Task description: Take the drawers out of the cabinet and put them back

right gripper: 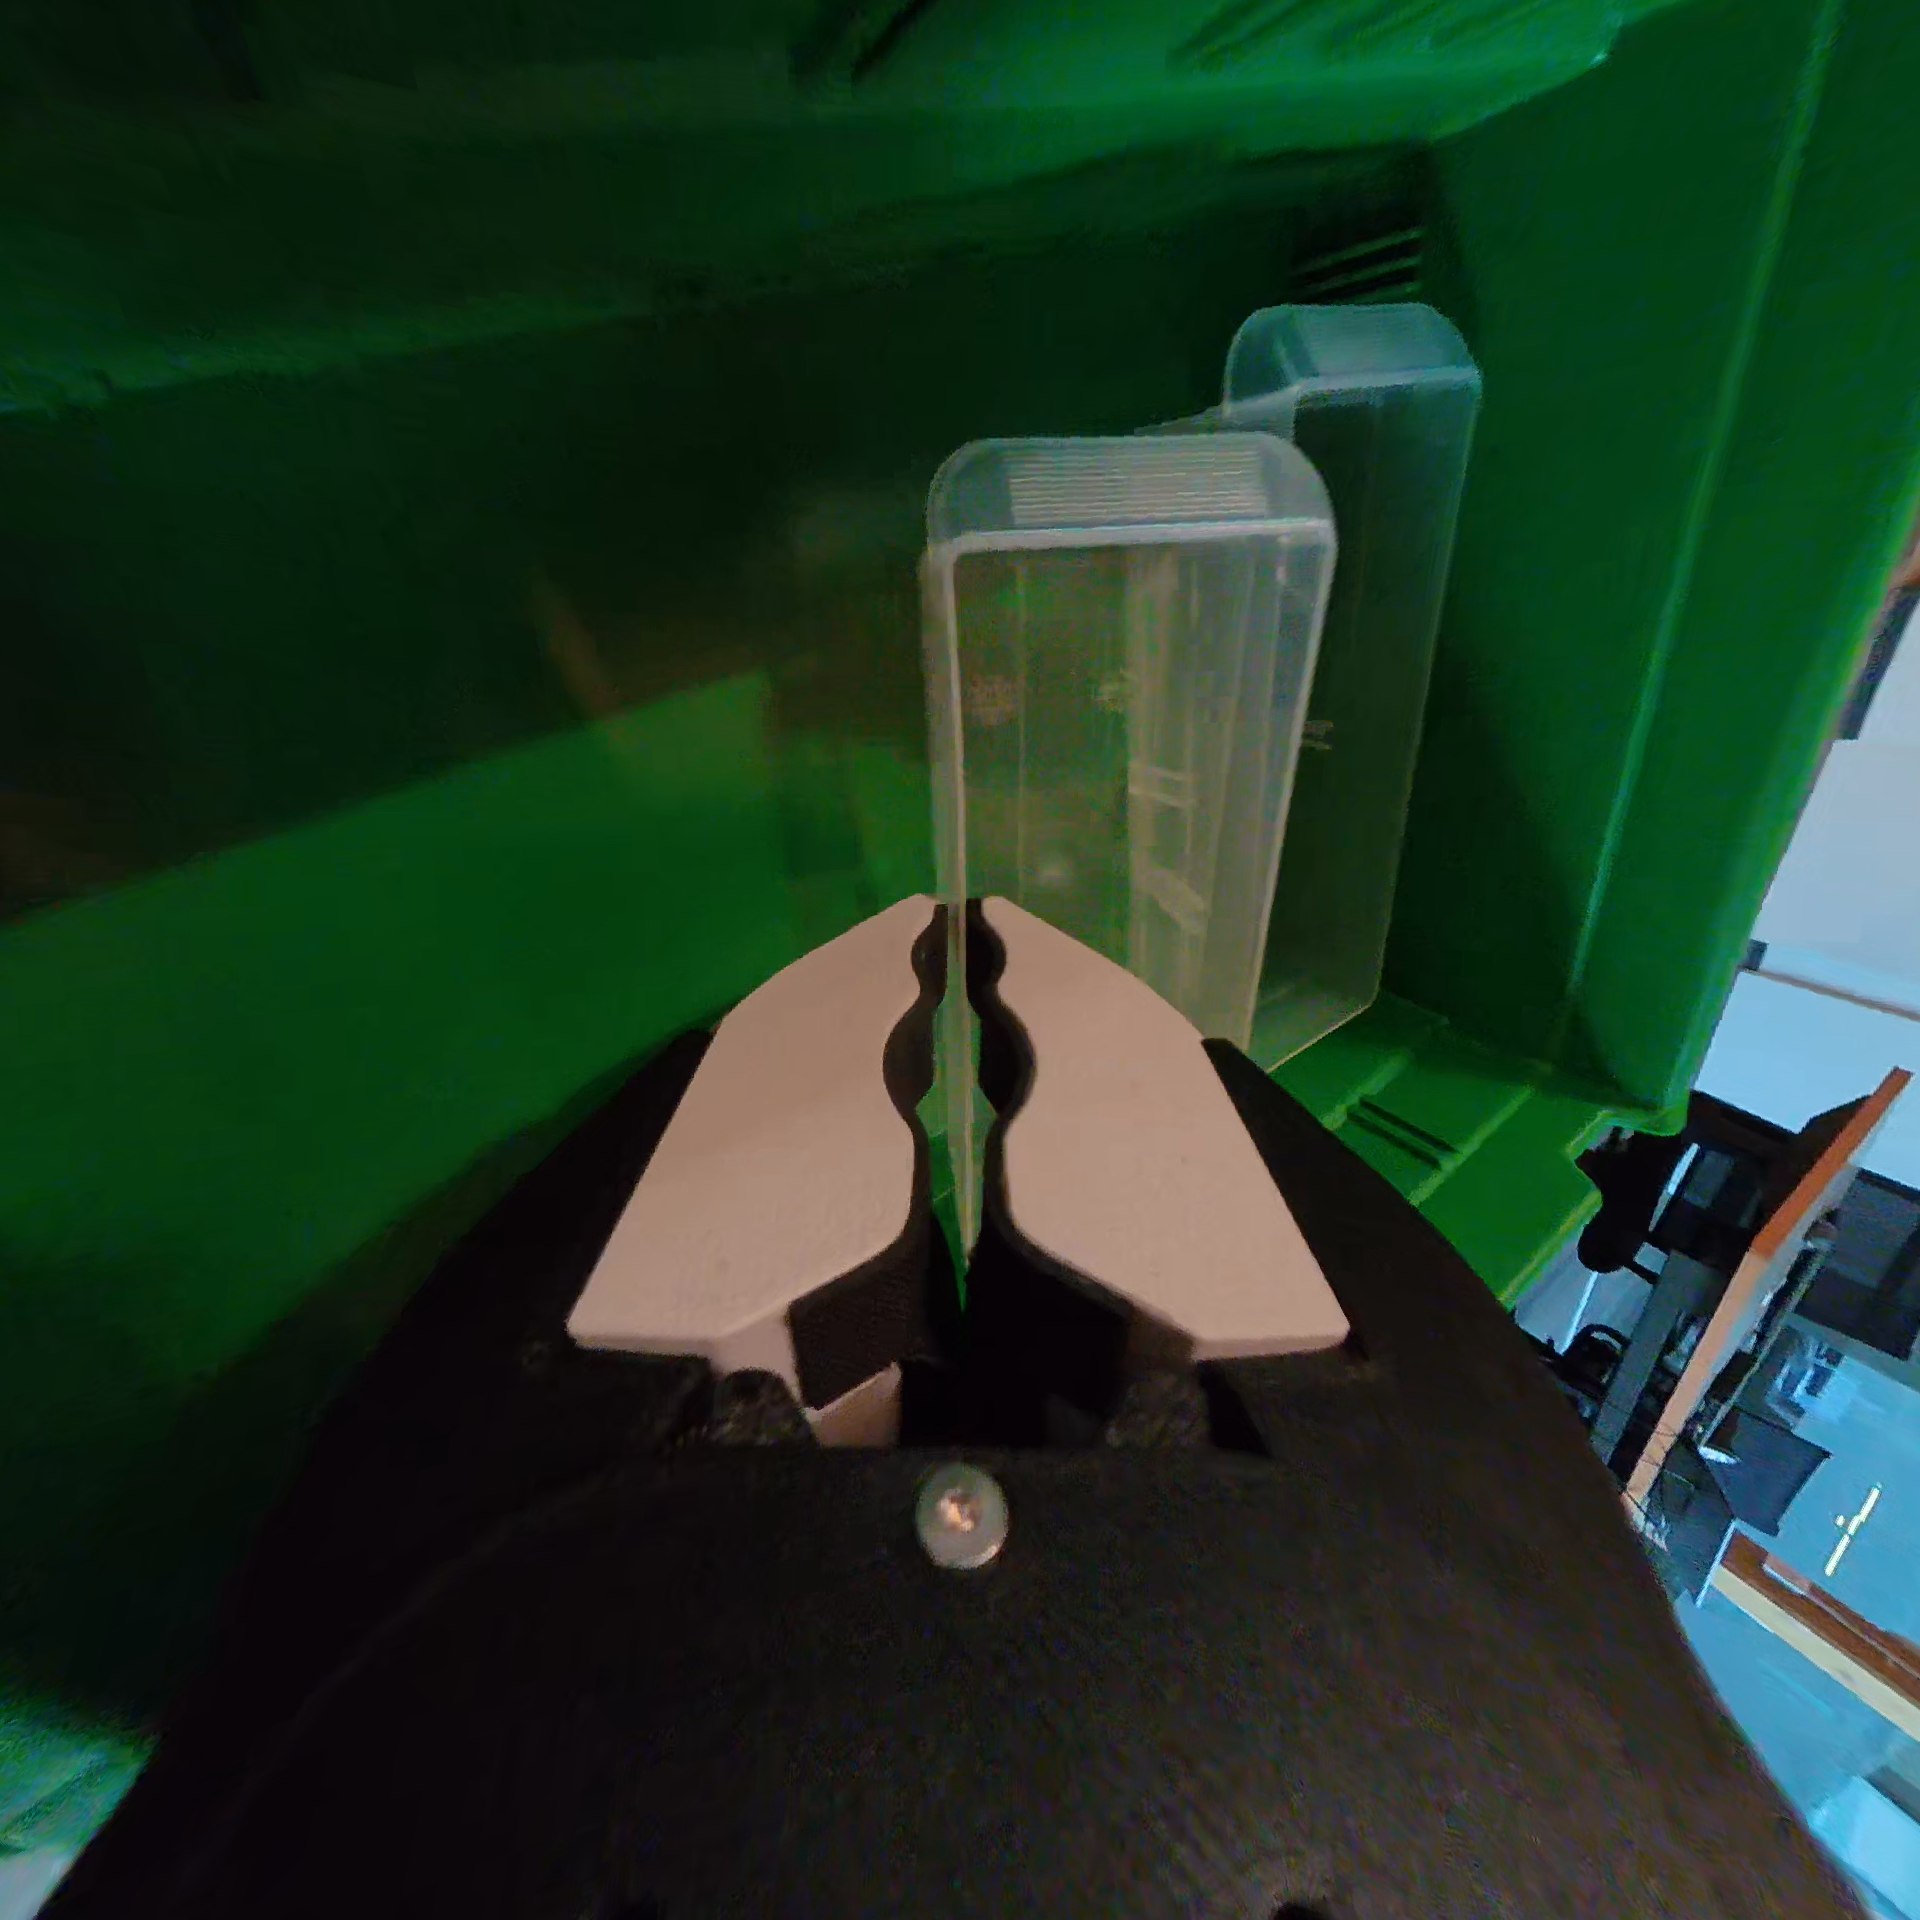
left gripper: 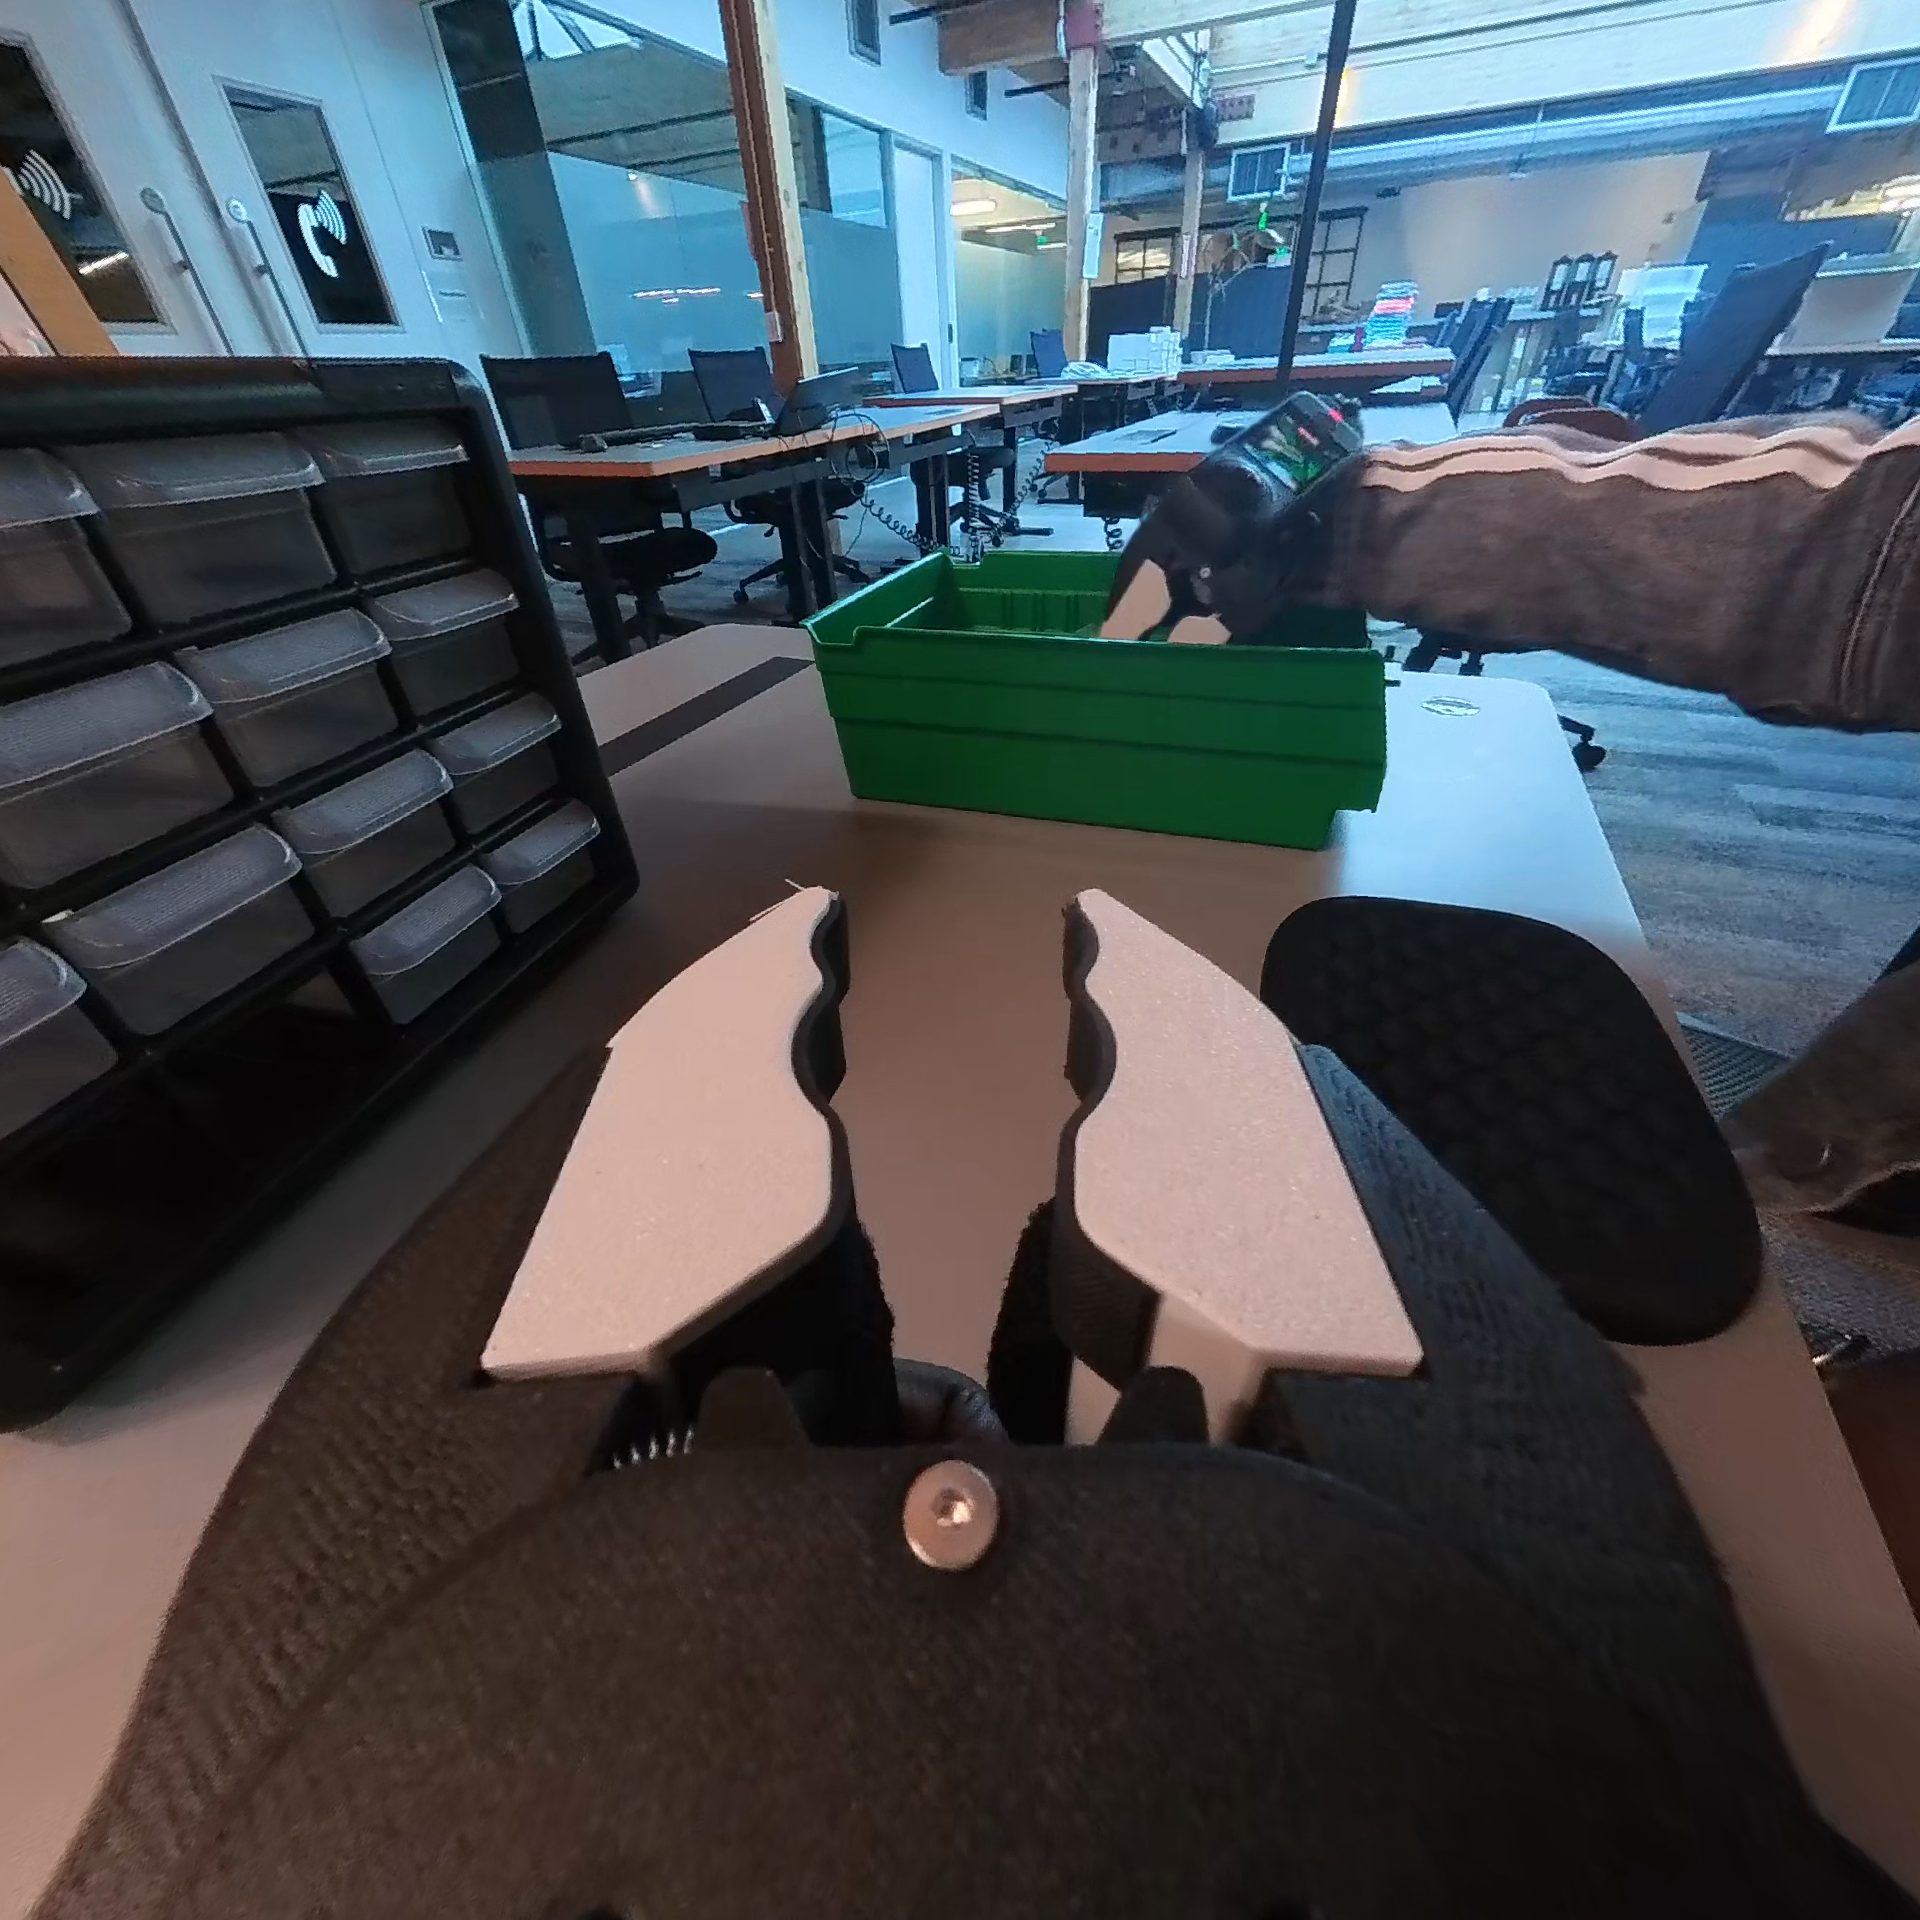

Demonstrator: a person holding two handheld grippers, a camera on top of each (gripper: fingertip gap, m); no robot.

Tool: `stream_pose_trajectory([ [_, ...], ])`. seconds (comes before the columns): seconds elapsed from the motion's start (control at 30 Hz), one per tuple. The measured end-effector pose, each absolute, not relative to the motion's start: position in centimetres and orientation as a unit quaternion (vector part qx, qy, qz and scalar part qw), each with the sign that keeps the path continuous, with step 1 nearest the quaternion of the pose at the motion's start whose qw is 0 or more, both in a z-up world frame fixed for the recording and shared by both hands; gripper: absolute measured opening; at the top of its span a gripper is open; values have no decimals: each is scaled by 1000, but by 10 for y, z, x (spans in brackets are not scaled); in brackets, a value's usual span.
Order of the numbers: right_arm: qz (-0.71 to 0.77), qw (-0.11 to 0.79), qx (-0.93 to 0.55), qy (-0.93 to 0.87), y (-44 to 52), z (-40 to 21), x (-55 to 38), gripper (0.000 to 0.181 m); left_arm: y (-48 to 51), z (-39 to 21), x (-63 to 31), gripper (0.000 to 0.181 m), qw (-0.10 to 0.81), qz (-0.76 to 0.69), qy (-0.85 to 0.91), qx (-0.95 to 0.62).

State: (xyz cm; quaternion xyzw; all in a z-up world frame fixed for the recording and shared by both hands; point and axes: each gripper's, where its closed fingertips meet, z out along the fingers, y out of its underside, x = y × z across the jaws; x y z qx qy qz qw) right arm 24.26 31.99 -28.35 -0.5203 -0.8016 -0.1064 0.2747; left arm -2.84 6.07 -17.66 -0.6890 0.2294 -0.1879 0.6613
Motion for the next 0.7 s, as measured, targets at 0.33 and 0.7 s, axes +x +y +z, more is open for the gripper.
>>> stream_pose_trajectory([
  [0.33, -128, 273, -486, -820, 316, -277, 256, 5, 62, -180, -26, 39, 657, -185, 233, -693],
  [0.7, -165, 266, -406, -859, 310, -275, 247, 1, 62, -182, -26, 39, 654, -184, 234, -695],
])
